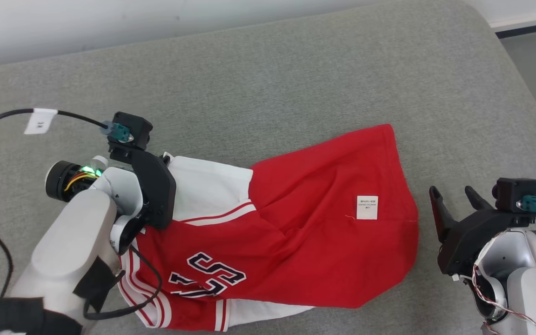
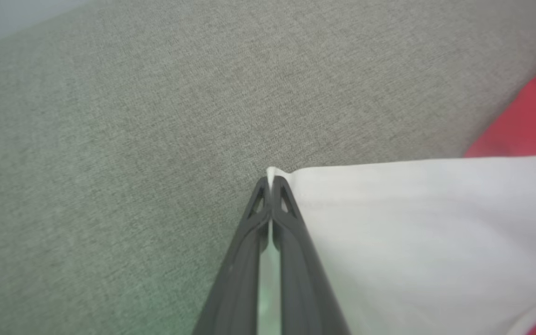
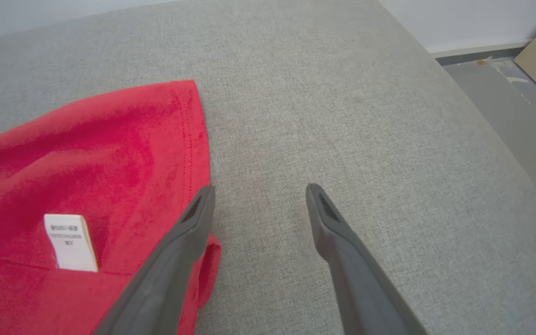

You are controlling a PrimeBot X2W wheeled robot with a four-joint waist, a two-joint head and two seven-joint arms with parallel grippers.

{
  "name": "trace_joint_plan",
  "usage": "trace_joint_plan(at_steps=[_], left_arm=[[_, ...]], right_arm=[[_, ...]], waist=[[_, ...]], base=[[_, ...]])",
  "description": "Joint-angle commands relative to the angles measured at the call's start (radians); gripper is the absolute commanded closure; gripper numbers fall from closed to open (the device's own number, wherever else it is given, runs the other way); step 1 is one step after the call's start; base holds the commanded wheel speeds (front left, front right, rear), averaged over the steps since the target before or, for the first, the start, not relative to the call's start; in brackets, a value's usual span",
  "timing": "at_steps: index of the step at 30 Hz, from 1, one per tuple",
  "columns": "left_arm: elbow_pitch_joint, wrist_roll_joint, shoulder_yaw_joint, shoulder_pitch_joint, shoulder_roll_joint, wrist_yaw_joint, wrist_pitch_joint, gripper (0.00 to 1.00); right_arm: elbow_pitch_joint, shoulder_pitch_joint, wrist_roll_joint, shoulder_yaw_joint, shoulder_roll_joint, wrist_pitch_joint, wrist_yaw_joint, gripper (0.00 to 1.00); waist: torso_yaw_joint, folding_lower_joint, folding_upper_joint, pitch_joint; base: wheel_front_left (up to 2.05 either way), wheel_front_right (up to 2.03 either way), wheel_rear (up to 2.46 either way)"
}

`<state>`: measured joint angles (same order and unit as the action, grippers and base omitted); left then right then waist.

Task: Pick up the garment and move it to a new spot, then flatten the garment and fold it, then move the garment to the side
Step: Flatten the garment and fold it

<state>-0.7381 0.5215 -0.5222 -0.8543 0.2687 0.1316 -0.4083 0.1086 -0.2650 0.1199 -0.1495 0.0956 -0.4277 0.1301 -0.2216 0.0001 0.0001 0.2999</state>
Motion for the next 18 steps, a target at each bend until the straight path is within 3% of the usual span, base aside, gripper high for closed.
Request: trace_joint_plan(at_steps=[1, 12, 14, 16, 17, 18], left_arm=[[0.032, 0.033, -0.016, 0.021, 0.016, -0.003, -0.004, 1.00], [0.104, 0.106, -0.048, 0.046, 0.069, -0.003, 0.003, 1.00], [0.103, 0.112, -0.049, 0.055, 0.070, -0.003, 0.007, 1.00], [0.102, 0.119, -0.049, 0.059, 0.071, -0.003, 0.010, 1.00], [0.102, 0.121, -0.049, 0.059, 0.072, -0.003, 0.011, 1.00], [0.101, 0.121, -0.049, 0.059, 0.074, -0.003, 0.010, 1.00]], right_arm=[[0.009, -0.009, -0.010, -0.011, -0.008, -0.037, 0.001, 0.00], [-0.048, 0.068, 0.034, 0.028, -0.035, -0.188, 0.001, 0.00], [-0.065, 0.090, 0.033, 0.026, -0.038, -0.206, 0.001, 0.11], [-0.079, 0.101, 0.041, 0.031, -0.041, -0.214, 0.001, 0.12], [-0.082, 0.103, 0.040, 0.033, -0.042, -0.218, 0.001, 0.30], [-0.084, 0.103, 0.039, 0.035, -0.042, -0.221, 0.001, 0.34]], waist=[[0.016, -0.0001, -0.0001, 0.004], [0.044, -0.0001, -0.0001, -0.004], [0.044, -0.0001, -0.0001, -0.009], [0.043, -0.0001, -0.0001, -0.012], [0.043, -0.0001, -0.0001, -0.013], [0.042, -0.0001, -0.0001, -0.014]], base=[[0.00, 0.00, 0.00], [0.00, 0.00, 0.00], [0.00, 0.00, 0.00], [0.00, 0.00, 0.00], [0.00, 0.00, 0.00], [0.00, 0.00, 0.00]])
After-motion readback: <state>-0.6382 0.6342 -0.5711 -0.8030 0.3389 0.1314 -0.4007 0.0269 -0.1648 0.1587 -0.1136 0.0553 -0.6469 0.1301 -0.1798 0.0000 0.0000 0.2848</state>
